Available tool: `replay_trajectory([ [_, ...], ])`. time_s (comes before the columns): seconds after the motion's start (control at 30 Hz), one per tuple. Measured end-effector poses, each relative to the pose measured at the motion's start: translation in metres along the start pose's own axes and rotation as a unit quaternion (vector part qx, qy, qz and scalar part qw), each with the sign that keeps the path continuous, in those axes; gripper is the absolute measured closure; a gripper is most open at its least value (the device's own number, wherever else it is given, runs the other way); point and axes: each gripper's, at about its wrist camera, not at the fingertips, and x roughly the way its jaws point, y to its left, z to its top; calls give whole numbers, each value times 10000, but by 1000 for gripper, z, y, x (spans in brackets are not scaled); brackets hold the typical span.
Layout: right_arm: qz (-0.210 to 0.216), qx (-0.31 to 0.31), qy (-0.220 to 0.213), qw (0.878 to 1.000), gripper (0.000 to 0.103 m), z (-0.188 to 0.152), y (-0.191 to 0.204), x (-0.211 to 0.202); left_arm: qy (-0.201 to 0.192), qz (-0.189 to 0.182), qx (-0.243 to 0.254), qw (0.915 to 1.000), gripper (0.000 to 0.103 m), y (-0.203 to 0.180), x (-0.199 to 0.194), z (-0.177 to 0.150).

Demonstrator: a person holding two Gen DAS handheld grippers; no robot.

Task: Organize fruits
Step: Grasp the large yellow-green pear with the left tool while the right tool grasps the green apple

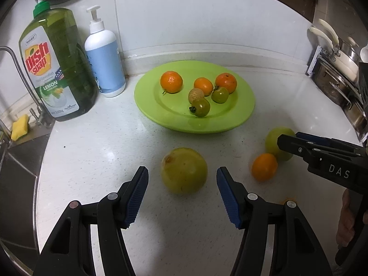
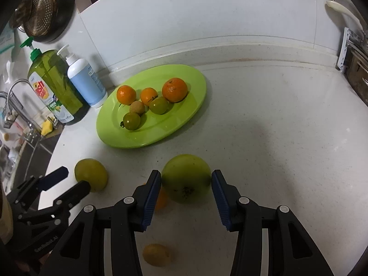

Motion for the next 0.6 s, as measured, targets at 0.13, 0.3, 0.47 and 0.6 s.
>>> replay_trajectory([
  [0.13, -5, 9, -16, 10000, 56, 3, 1, 2, 82, -35, -73, 9999, 42, 2, 6, 2],
  [0.3, -1, 14, -8, 10000, 55, 8, 2, 6, 218, -84, -142, 9996, 43, 4, 13, 1],
  [0.47, 62, 67, 55, 9999, 53, 10, 3, 11, 255, -112, -181, 9994, 43, 6, 18, 1],
  [0.6, 108, 51, 127, 9998, 52, 12, 4, 16, 266, -138, -207, 9993, 45, 7, 21, 3],
])
